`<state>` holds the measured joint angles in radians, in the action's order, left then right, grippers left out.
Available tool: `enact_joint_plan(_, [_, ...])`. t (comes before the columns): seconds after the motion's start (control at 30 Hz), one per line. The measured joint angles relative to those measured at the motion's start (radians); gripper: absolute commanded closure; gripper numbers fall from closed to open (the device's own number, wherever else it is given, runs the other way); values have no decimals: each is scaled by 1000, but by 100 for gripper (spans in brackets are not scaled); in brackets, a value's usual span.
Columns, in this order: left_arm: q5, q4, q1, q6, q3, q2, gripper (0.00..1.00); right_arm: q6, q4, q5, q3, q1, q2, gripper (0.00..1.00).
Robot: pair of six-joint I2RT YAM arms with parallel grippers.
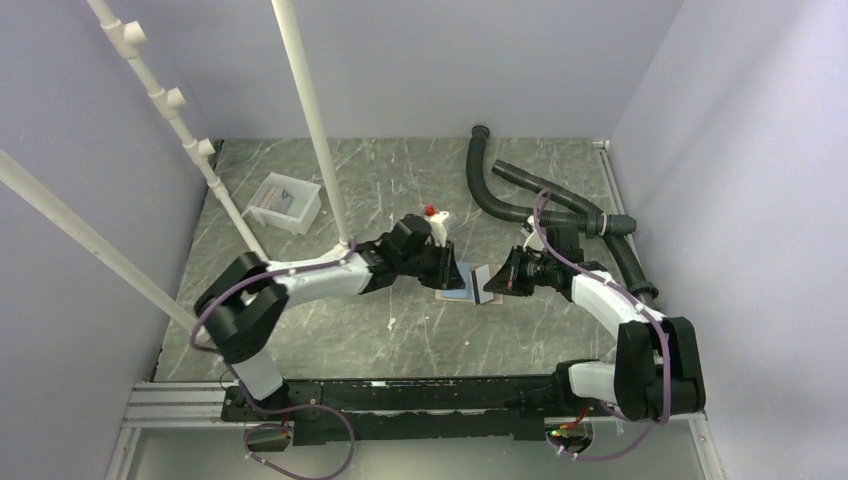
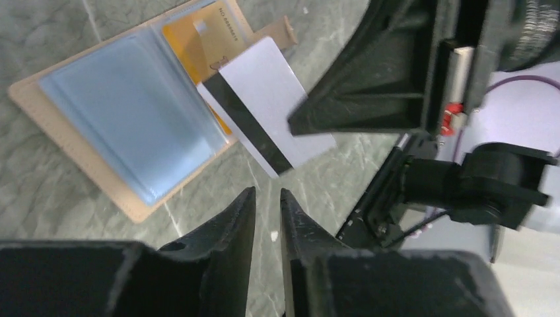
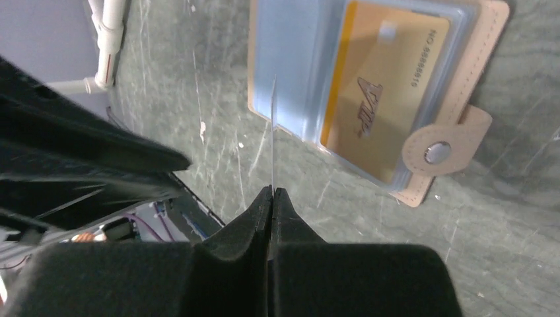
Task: Put the credit cards into the card holder
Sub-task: Insert the credit card into the card holder.
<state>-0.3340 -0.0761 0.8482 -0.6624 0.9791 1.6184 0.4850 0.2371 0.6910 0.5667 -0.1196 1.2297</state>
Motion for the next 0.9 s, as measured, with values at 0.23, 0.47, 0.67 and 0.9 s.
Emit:
enact_joint_plan(0.23, [52,37,27,19,138,238,100,-30,-40,105,-24,68,103,100])
enact_joint_plan(0.47, [64,71,-10,4,182,338,100,-29,-107,137,-62,91,151,100])
enact_joint_plan(0.67, [72,94,-18,-15,193,340,100,-29,-146,157,-68,93,164,100])
enact_joint_plan(0.9, [70,84,-21,-43,186,340,100,-27,-176,157,-68,93,195,100])
